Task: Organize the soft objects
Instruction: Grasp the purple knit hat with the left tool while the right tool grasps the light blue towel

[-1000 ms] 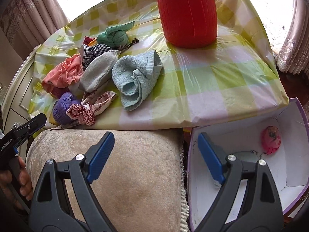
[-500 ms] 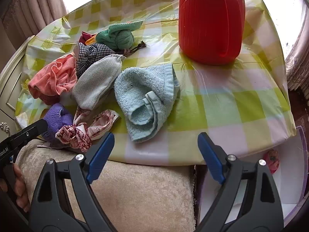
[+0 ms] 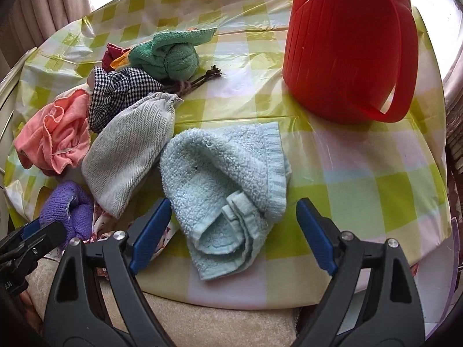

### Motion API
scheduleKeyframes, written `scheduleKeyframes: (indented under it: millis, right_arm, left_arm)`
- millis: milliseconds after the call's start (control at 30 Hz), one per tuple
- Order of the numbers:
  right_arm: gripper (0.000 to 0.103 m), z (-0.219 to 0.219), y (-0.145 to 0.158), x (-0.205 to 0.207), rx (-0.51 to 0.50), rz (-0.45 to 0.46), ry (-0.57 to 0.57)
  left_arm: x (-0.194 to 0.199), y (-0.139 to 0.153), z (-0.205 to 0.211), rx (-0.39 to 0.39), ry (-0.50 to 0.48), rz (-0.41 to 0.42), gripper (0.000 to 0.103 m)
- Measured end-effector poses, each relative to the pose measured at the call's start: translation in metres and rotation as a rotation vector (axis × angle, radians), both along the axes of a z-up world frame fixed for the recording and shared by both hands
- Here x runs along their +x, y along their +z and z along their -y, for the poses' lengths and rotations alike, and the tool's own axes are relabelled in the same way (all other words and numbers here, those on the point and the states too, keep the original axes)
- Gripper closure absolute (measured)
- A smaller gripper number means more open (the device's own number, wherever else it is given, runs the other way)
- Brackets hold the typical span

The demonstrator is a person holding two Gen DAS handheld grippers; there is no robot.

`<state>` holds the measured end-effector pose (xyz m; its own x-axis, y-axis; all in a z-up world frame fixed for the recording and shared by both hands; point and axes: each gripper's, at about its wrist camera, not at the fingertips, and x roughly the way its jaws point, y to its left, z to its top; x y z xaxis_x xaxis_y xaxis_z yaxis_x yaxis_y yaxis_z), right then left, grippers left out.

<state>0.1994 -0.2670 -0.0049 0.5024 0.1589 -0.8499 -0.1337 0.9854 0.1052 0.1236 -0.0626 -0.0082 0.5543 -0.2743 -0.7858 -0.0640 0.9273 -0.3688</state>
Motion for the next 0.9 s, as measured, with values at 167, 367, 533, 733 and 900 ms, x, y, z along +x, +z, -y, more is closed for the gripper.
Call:
scheduleKeyframes:
  millis: [167, 367, 533, 733, 900]
  right_arm:
    - [0.025, -0.007, -0.007, 0.009, -0.013, -0.017, 0.016]
    - [0.058, -0.003, -0.002, 0.001, -0.006, 0.017, 0.01]
    - [0.069, -0.001, 0.004, -0.008, 0.013, 0.041, 0.013]
    - [0.07, 0.012, 0.014, -0.025, 0.051, 0.072, -0.011]
    - [0.07, 0.025, 0.023, -0.046, 0.073, 0.088, -0.02]
  left_arm:
    - [-0.001, 0.0, 0.0, -0.017, -0.003, 0.016, 0.054]
    - [-0.007, 0.005, -0.004, -0.03, 0.017, 0.053, 0.057]
    - [-0.015, 0.014, -0.005, -0.02, 0.035, 0.097, 0.058]
    - [-0.026, 0.027, -0.003, 0.007, 0.049, 0.162, 0.058]
    - [-0.035, 0.04, 0.004, 0.031, 0.036, 0.218, 0.058]
